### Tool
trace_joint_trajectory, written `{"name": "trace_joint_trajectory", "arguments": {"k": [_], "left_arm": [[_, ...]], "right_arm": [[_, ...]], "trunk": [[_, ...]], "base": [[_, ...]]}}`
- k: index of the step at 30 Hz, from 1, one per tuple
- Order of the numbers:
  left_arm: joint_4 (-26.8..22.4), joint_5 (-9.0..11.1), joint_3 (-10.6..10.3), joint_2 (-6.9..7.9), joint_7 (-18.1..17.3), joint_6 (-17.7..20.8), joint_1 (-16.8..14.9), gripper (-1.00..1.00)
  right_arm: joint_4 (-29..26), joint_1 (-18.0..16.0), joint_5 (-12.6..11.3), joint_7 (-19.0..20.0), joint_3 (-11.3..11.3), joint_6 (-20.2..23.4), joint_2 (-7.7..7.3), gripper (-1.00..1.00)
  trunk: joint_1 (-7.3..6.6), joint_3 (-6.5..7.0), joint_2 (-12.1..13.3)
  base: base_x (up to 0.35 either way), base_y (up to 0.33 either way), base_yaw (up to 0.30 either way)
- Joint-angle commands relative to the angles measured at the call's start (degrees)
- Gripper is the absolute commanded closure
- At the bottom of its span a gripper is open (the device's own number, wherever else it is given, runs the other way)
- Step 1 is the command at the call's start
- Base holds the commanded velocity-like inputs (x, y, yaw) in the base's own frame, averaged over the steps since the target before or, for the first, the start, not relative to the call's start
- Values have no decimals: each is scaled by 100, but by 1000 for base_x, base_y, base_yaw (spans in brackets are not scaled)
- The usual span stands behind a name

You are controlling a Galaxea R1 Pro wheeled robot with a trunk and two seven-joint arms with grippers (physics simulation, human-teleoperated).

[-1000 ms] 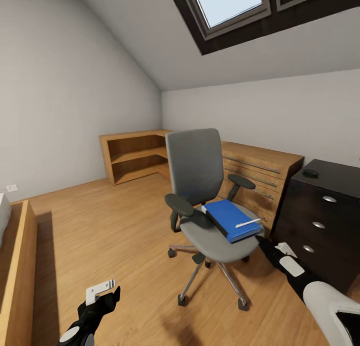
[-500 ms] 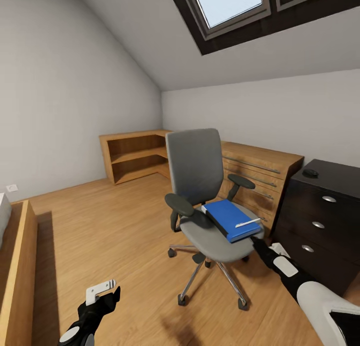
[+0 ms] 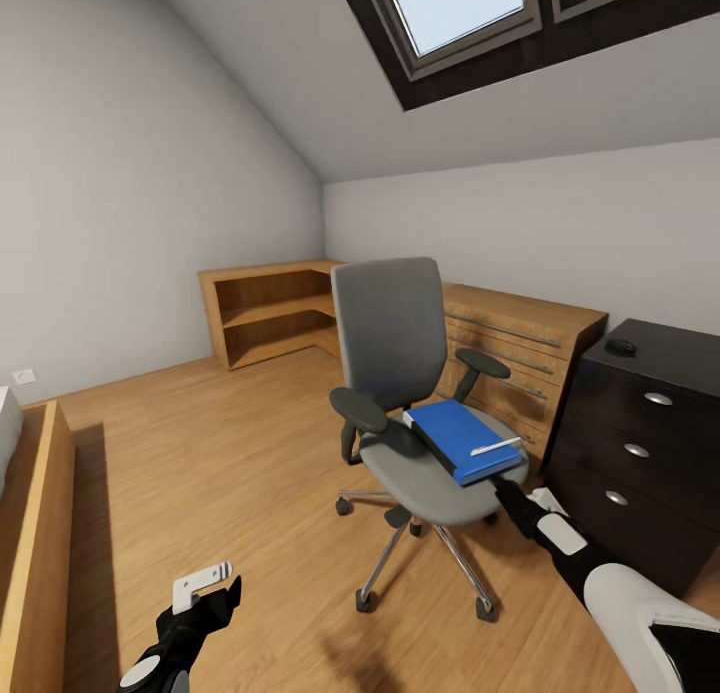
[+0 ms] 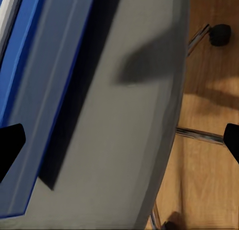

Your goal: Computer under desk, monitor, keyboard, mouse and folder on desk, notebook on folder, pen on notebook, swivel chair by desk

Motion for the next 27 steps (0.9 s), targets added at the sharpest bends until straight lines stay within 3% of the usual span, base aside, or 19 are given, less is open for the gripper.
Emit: {"name": "trace_joint_trajectory", "arguments": {"k": [1, 27], "left_arm": [[-8, 59, 3, -3, 22, 30, -2, -100], [-5, 59, 3, -3, 15, 30, -2, -100]], "right_arm": [[-1, -2, -9, 19, -39, 51, 7, -100], [0, 6, -19, 28, -42, 431, 83, -100]], "trunk": [[-1, -6, -3], [-1, -6, -3]], "base": [[0, 0, 0], [0, 0, 0]]}}
